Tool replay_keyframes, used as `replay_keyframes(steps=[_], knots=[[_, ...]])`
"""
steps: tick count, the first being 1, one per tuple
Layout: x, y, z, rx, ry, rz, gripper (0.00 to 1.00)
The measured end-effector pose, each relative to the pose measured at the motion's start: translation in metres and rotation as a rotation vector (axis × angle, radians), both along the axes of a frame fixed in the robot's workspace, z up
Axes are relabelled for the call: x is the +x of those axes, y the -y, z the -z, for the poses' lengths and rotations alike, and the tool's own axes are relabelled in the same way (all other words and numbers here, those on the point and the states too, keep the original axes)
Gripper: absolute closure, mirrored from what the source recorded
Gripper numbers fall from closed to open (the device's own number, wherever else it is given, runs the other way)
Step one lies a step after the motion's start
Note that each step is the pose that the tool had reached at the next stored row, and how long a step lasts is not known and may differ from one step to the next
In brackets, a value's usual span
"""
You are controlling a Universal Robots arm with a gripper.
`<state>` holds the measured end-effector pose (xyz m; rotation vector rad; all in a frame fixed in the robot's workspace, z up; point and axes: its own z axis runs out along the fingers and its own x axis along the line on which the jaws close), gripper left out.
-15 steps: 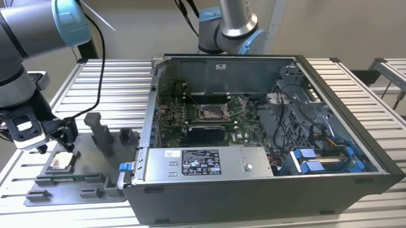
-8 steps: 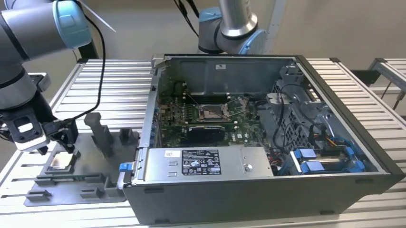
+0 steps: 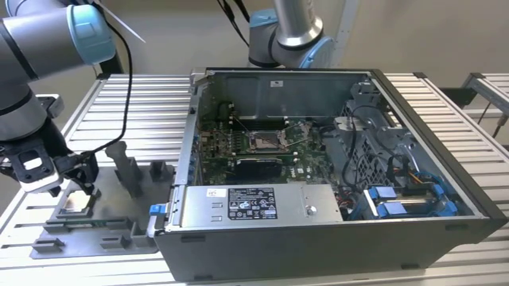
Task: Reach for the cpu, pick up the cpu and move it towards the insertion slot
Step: 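Pick up the cpu and move it towards the insertion slot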
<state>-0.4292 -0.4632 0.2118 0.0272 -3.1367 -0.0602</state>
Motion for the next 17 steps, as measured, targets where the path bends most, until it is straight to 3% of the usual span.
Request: replay_keyframes(steps=[17], knots=[[-0.0001,0.0023,0.0119,-0.0001,-0.0002,0.000,0.00]])
